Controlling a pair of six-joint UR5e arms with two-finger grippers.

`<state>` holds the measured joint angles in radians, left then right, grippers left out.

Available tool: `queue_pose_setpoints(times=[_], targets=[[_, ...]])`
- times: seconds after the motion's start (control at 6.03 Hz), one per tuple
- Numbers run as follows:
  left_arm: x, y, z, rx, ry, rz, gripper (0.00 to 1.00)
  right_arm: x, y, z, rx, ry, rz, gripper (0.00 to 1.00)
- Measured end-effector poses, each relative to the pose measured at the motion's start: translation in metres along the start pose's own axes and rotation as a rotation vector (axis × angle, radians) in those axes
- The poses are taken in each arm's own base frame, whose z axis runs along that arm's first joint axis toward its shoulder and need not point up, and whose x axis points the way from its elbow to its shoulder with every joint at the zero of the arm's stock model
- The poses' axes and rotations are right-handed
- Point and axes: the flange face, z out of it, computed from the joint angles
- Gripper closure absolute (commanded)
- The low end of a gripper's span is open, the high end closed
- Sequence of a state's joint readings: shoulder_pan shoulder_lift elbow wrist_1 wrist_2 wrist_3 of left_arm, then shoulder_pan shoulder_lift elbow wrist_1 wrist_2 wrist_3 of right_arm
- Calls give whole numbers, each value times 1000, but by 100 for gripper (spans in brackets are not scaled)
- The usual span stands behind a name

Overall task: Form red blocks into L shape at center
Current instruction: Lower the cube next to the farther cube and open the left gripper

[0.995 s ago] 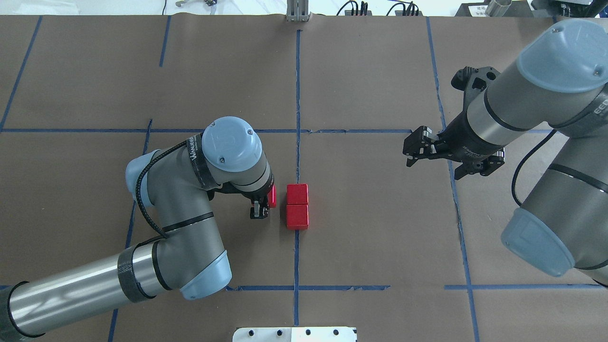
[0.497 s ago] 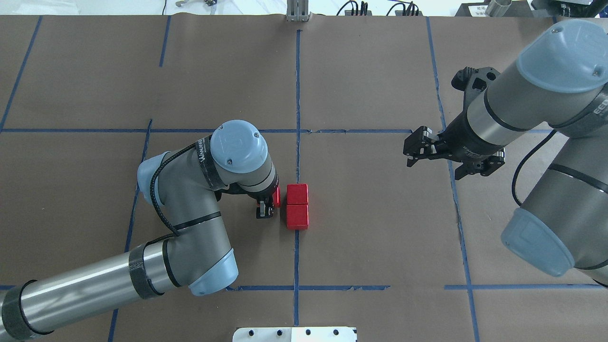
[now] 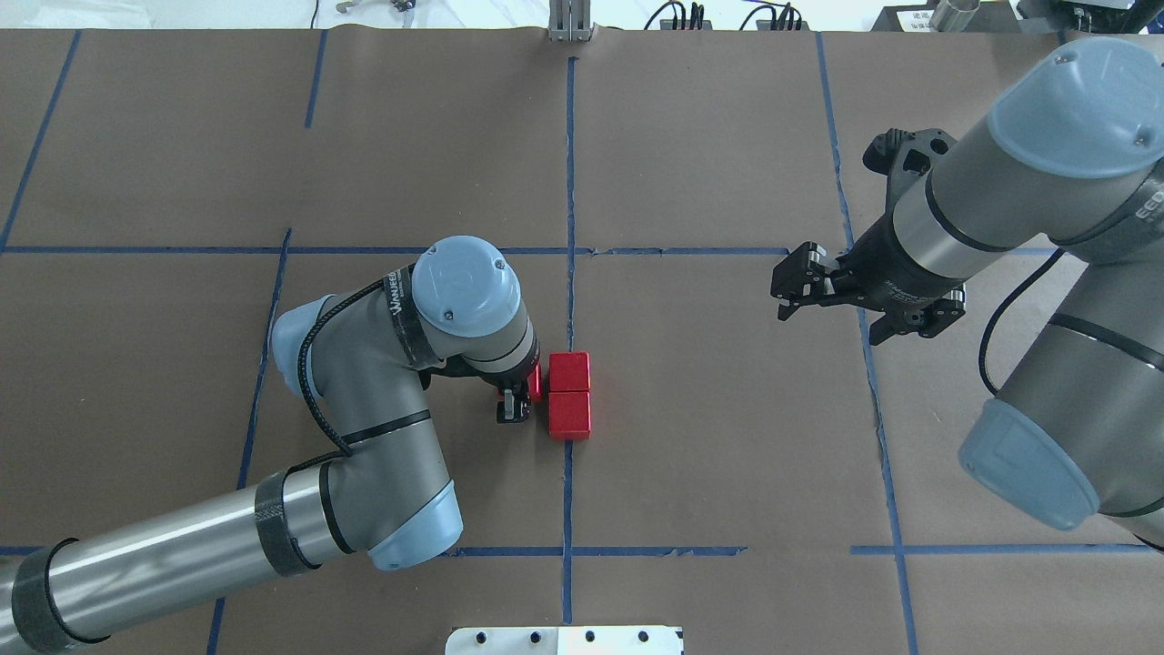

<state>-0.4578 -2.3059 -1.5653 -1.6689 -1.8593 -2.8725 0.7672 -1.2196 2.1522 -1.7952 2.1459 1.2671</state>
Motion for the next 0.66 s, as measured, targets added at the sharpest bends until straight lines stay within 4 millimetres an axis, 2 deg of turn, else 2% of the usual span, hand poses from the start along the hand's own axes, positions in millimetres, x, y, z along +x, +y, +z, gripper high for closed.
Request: queue_pose_setpoints(times=[0.66], targets=[[3, 6, 5, 9, -3, -6, 99, 0, 0, 0, 1, 1, 0, 0]])
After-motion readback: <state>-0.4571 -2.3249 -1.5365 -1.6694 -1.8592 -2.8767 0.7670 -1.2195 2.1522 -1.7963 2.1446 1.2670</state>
